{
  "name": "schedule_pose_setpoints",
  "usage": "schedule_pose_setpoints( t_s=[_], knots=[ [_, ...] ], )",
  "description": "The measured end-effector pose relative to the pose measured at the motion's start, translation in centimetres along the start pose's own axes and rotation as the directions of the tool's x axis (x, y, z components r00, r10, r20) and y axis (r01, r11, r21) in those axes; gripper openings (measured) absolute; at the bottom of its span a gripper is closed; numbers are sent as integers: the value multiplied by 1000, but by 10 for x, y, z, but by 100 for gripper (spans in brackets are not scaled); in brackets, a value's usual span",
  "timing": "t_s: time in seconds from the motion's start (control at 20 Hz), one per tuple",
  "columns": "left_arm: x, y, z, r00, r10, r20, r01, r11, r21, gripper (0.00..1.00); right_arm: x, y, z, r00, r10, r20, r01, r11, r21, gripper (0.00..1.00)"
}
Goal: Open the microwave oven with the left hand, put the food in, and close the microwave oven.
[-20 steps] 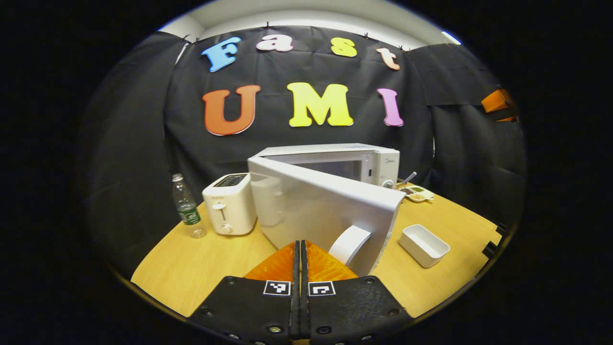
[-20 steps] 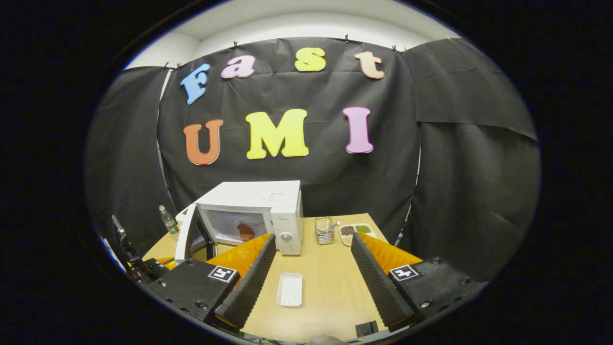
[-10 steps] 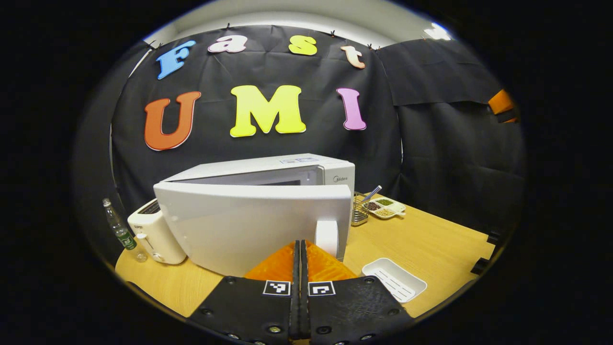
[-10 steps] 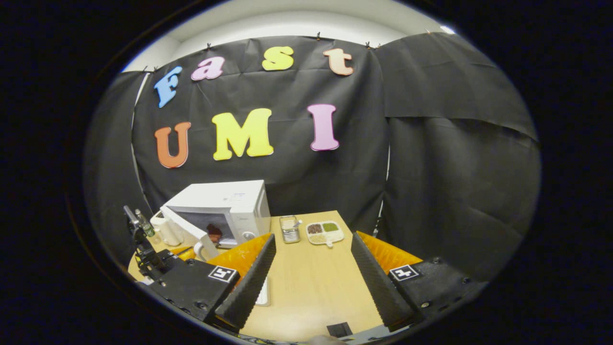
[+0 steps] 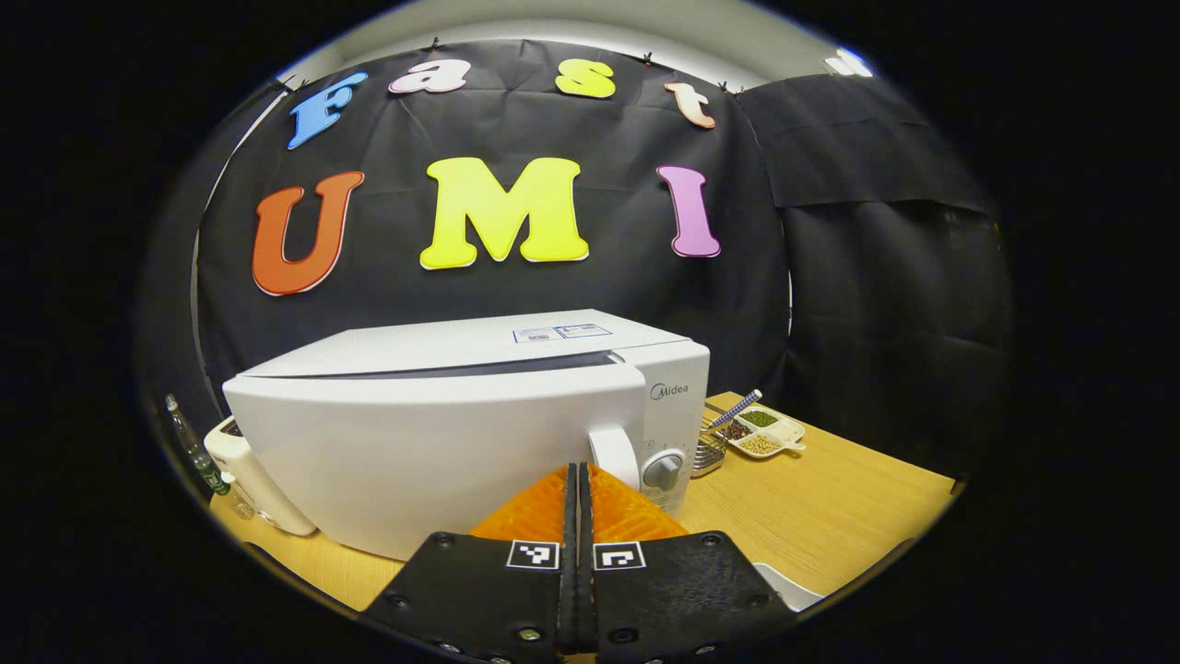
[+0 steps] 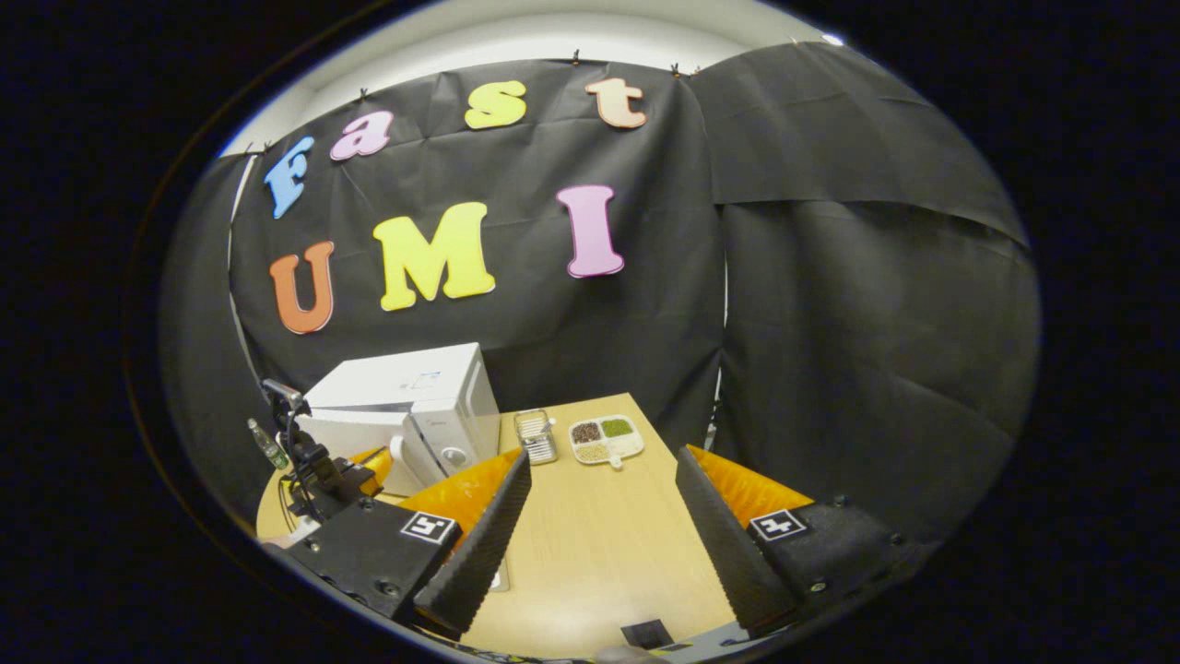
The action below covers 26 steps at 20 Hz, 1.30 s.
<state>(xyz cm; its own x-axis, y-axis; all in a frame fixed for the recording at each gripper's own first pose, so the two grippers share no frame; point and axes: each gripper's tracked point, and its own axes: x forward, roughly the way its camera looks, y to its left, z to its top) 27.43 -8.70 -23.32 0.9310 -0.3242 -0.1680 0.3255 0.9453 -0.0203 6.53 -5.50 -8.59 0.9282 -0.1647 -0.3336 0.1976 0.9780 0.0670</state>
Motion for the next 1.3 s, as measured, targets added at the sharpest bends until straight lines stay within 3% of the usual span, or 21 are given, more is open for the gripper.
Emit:
schedule_pose_setpoints(
  t_s=[0.2,0.3,0.7,0.75,0.85,0.9,1.05,1.1,1.15,1.2,1.25,1.3],
  knots=[
    [25,13,-6,998,46,-30,-46,999,-12,0,9,-2,-2,1000,-7,-16,7,1000,18,92],
    [28,11,-4,999,42,-22,-43,997,-64,0,11,-2,-3,1000,-10,-24,11,999,30,92],
    [36,12,-2,999,48,-13,-49,997,-53,0,10,4,-5,999,-11,-30,12,999,43,92],
    [38,13,-16,996,56,-71,-60,997,-58,0,9,8,-7,999,-7,-38,8,999,44,92],
    [35,13,-6,998,49,-48,-52,997,-59,1,5,16,-4,999,12,-40,-11,999,30,92],
    [33,14,-11,996,55,-66,-59,996,-65,0,3,19,0,1000,13,-27,-12,1000,25,100],
    [17,16,-5,997,49,-64,-56,993,-107,0,-4,21,6,1000,9,-1,-9,1000,5,100],
    [6,19,2,997,50,-51,-56,991,-119,0,-6,23,7,1000,10,2,-10,1000,-2,92],
    [-6,24,9,998,54,-36,-58,991,-117,0,-6,24,8,1000,12,6,-12,1000,-7,92],
    [-19,29,16,997,70,-19,-72,992,-105,0,-7,25,10,1000,12,13,-12,1000,-11,100],
    [-29,36,17,996,90,-18,-91,991,-94,11,-6,27,11,1000,14,23,-13,1000,-23,100],
    [-38,44,18,992,122,-17,-123,989,-86,54,-7,32,13,999,19,35,-17,999,-40,100]
  ],
)
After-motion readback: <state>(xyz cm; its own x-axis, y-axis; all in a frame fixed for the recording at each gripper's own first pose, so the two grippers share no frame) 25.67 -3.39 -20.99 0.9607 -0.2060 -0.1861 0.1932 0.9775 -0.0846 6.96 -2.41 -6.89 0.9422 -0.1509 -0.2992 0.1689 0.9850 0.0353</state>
